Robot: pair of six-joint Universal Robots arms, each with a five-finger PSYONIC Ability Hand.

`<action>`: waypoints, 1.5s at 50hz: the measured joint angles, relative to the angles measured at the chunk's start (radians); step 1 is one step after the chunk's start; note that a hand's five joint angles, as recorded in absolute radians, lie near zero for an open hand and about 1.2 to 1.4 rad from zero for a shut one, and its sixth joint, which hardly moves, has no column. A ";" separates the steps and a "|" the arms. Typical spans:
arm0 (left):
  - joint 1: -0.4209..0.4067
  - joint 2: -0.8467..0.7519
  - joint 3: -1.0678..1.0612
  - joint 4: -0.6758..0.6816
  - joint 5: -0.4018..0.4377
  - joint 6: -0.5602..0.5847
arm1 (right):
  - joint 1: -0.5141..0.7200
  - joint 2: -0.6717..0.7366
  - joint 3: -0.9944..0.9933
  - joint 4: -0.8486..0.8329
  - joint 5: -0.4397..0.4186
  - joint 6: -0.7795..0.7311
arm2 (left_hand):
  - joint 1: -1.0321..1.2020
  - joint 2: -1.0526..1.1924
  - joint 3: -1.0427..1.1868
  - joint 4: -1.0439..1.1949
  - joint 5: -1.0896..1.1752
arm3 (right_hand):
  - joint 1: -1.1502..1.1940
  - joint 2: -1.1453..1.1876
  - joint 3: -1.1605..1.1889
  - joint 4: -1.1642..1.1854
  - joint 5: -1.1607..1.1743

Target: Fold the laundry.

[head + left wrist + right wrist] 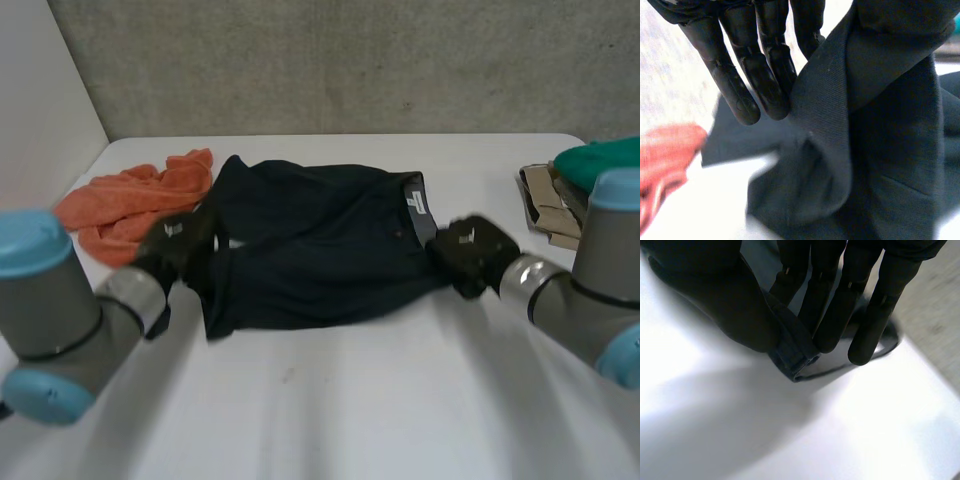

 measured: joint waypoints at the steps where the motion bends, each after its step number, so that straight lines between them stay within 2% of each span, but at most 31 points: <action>1: 0.000 0.004 -0.026 -0.001 -0.004 0.025 | -0.003 -0.001 0.016 0.006 0.000 -0.009 | -0.002 -0.004 -0.005 -0.007 -0.005 | 0.000 -0.001 -0.006 -0.004 -0.002; 3: -0.002 0.017 -0.067 -0.004 -0.013 0.072 | -0.011 -0.006 0.044 0.015 0.000 -0.019 | -0.091 -0.110 -0.106 -0.116 -0.104 | -0.004 -0.036 -0.062 -0.055 -0.027; 4: -0.004 0.029 -0.087 -0.008 -0.019 0.099 | -0.015 -0.013 0.056 0.021 0.001 -0.019 | -0.205 -0.211 -0.203 -0.216 -0.204 | -0.052 -0.114 -0.143 -0.136 -0.088; 5: -0.007 0.041 -0.098 -0.012 -0.023 0.118 | -0.017 -0.021 0.063 0.024 0.002 -0.017 | -0.205 -0.211 -0.203 -0.216 -0.204 | -0.192 -0.259 -0.283 -0.278 -0.236; 6: -0.010 0.053 -0.107 -0.018 -0.028 0.136 | -0.020 -0.030 0.070 0.029 0.003 -0.013 | -0.389 -0.384 -0.374 -0.390 -0.377 | -0.295 -0.360 -0.381 -0.362 -0.343; 9: -0.027 0.109 -0.127 -0.055 -0.041 0.188 | -0.025 -0.076 0.090 0.048 0.006 0.004 | -0.589 -0.603 -0.588 -0.606 -0.596 | -0.486 -0.571 -0.598 -0.589 -0.585; 13: -0.049 0.177 -0.129 -0.122 -0.057 0.226 | -0.032 -0.145 0.108 0.073 0.009 0.032 | -0.666 -0.694 -0.688 -0.709 -0.701 | -0.564 -0.651 -0.682 -0.675 -0.677; 15: -0.061 0.223 -0.122 -0.175 -0.070 0.242 | -0.039 -0.195 0.116 0.088 0.011 0.058 | -0.673 -0.711 -0.709 -0.730 -0.723 | -0.639 -0.704 -0.729 -0.729 -0.733; 21: -0.097 0.316 -0.102 -0.276 -0.113 0.251 | -0.046 -0.283 0.118 0.134 0.017 0.111 | -0.673 -0.713 -0.710 -0.734 -0.727 | -0.665 -0.724 -0.748 -0.756 -0.761; 26: -0.143 0.348 -0.097 -0.302 -0.152 0.243 | -0.034 -0.306 0.110 0.176 0.030 0.111 | -0.672 -0.713 -0.709 -0.733 -0.726 | -0.665 -0.724 -0.748 -0.756 -0.760; 29: -0.200 0.346 -0.097 -0.302 -0.192 0.226 | -0.010 -0.301 0.107 0.203 0.045 0.087 | -0.580 -0.621 -0.615 -0.625 -0.613 | -0.661 -0.722 -0.745 -0.750 -0.740; 34: -0.271 0.278 -0.084 -0.285 -0.258 0.195 | 0.031 -0.261 0.103 0.198 0.064 0.042 | -0.540 -0.578 -0.573 -0.578 -0.569 | -0.617 -0.670 -0.705 -0.687 -0.662; 37: -0.287 0.225 -0.065 -0.267 -0.296 0.181 | 0.044 -0.228 0.102 0.166 0.068 0.028 | -0.549 -0.584 -0.579 -0.591 -0.583 | -0.595 -0.650 -0.682 -0.670 -0.644; 44: -0.280 0.088 0.006 -0.192 -0.385 0.168 | 0.055 -0.121 0.095 0.027 0.072 0.010 | -0.604 -0.635 -0.628 -0.651 -0.645 | -0.600 -0.661 -0.691 -0.683 -0.680; 49: -0.251 0.030 0.036 -0.127 -0.416 0.171 | 0.052 -0.060 0.085 -0.062 0.074 0.017 | -0.602 -0.635 -0.627 -0.649 -0.641 | -0.604 -0.670 -0.699 -0.692 -0.699; 56: -0.205 -0.011 0.046 -0.065 -0.401 0.179 | 0.048 0.006 0.064 -0.135 0.073 0.031 | -0.527 -0.568 -0.563 -0.569 -0.559 | -0.612 -0.674 -0.706 -0.700 -0.707; 62: -0.185 -0.039 0.048 -0.070 -0.360 0.182 | 0.052 0.044 0.045 -0.157 0.070 0.039 | -0.475 -0.514 -0.514 -0.522 -0.514 | -0.575 -0.632 -0.677 -0.668 -0.651; 63: -0.181 -0.044 0.050 -0.077 -0.347 0.183 | 0.053 0.051 0.040 -0.159 0.067 0.041 | -0.142 -0.198 -0.197 -0.219 -0.216 | -0.276 -0.287 -0.327 -0.339 -0.337; 64: -0.179 -0.045 0.050 -0.080 -0.343 0.183 | 0.053 0.053 0.038 -0.160 0.066 0.042 | -0.142 -0.198 -0.197 -0.219 -0.216 | -0.224 -0.213 -0.255 -0.249 -0.267; 65: -0.174 -0.044 0.051 -0.089 -0.331 0.183 | 0.054 0.055 0.035 -0.158 0.062 0.043 | -0.024 -0.086 -0.087 -0.092 -0.089 | -0.089 -0.055 -0.099 -0.100 -0.099; 66: -0.172 -0.042 0.052 -0.093 -0.326 0.183 | 0.054 0.055 0.034 -0.157 0.059 0.043 | 0.005 -0.017 -0.021 -0.025 -0.032 | -0.051 -0.022 -0.071 -0.062 -0.061; 71: -0.155 0.027 0.054 -0.160 -0.281 0.183 | 0.047 0.006 0.032 -0.107 0.037 0.038 | 0.005 0.002 -0.003 0.002 -0.028 | -0.009 0.006 -0.020 -0.004 -0.005; 75: -0.137 0.169 0.059 -0.281 -0.202 0.193 | 0.007 -0.132 0.031 0.035 0.024 0.002 | 0.005 0.002 -0.003 0.002 -0.029 | -0.009 0.006 -0.020 -0.004 -0.005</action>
